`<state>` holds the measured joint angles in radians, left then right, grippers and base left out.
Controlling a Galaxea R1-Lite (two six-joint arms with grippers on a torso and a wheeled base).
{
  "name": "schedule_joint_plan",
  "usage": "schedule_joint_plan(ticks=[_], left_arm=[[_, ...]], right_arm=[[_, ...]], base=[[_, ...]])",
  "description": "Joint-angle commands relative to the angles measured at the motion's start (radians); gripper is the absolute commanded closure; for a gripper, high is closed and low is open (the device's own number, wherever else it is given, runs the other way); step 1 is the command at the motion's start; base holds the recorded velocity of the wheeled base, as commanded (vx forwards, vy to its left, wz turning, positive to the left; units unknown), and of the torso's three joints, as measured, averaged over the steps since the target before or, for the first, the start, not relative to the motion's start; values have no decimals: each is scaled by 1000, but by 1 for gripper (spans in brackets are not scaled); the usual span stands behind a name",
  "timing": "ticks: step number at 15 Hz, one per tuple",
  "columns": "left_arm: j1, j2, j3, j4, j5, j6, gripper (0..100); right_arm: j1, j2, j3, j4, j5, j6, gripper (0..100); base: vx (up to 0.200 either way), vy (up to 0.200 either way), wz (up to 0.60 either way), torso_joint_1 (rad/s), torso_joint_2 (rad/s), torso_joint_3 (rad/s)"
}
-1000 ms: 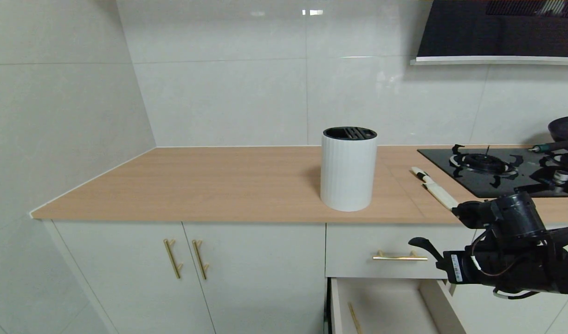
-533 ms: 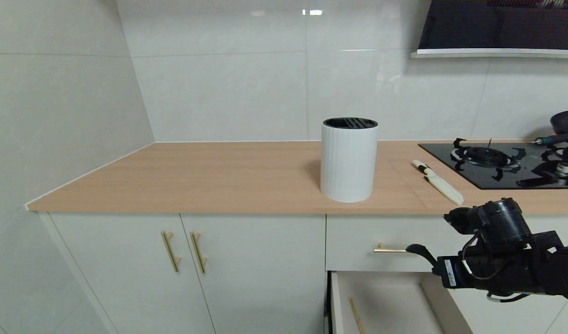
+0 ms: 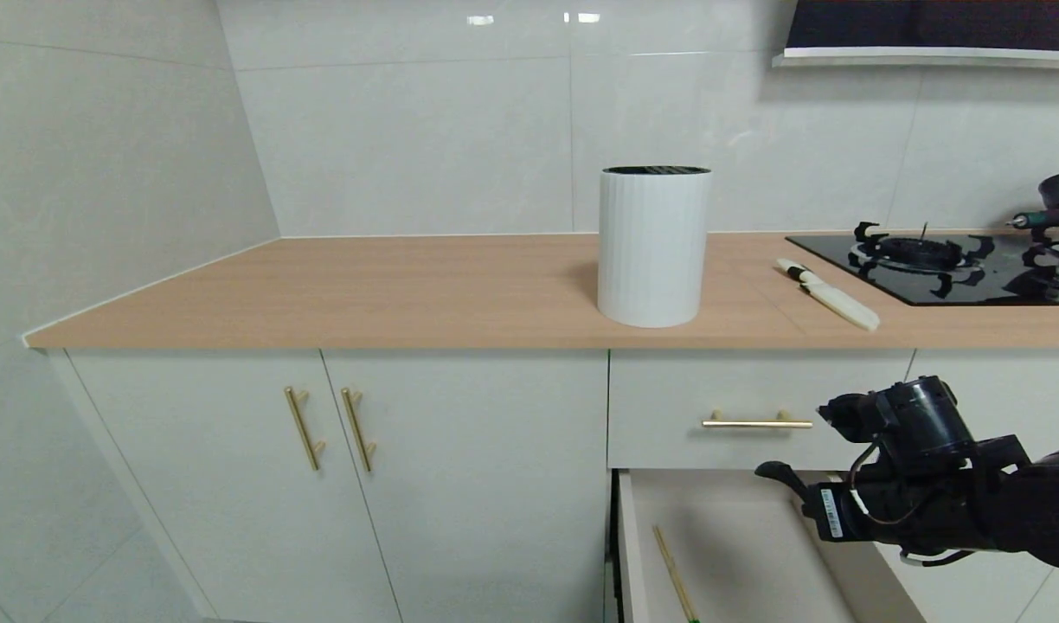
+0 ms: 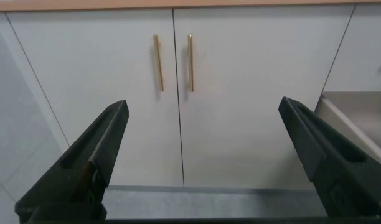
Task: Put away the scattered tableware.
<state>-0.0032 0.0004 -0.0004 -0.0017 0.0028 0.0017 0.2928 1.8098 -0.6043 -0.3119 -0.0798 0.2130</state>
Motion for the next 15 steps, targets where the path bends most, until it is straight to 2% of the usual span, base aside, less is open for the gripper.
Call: schedule_joint_plan(ticks=[1,6,12,15], left_arm=[[0,0,0,0,0,0,0],[0,0,0,0,0,0,0],[0,0,0,0,0,0,0],[0,0,0,0,0,0,0]], right_arm=[[0,28,1,-3,-12,0,100],[0,51,0,-4,-15,0,100],[0,83,0,-21,-15,0,100],[0,143,4,-85,-18,0,100]], base=[[0,0,0,-163,437,305],[0,0,0,-140,451,318],[0,0,0,4,31,12],[0,0,0,-80,128,95]])
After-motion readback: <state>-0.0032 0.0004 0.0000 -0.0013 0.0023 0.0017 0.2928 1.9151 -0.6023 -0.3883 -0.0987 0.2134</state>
